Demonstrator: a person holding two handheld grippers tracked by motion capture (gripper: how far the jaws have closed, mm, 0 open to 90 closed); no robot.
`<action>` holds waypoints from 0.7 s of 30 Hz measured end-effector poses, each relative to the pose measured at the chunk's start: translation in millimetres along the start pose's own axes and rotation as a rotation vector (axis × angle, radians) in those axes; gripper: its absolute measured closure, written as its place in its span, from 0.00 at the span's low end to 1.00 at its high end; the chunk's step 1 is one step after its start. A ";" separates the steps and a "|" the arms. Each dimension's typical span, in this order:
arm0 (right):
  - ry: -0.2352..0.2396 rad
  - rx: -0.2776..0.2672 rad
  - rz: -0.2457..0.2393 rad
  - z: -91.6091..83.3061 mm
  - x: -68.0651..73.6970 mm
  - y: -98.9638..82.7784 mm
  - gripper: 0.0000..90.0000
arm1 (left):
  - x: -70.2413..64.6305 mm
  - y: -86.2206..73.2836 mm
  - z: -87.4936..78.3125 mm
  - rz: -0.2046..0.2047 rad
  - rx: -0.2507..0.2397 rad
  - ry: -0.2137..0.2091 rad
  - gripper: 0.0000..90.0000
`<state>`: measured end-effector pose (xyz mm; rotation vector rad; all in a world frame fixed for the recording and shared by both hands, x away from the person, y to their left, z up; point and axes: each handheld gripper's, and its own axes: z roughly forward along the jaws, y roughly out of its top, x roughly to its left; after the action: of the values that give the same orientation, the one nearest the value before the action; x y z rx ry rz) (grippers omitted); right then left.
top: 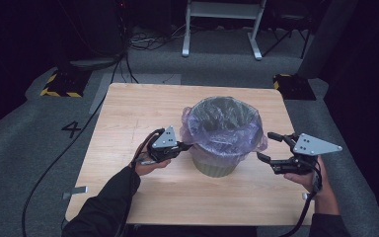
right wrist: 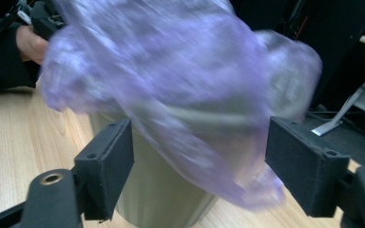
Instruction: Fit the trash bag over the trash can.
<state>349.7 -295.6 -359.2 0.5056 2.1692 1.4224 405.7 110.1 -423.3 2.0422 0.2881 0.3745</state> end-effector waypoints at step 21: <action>0.018 0.178 -0.117 18.9 20.7 -30.4 0.99 | -5.2 -21.1 13.4 0.094 0.140 0.074 1.00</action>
<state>342.9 -282.0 -397.6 0.4224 2.3118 1.1840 405.0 107.4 -448.7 2.1875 0.2698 0.5008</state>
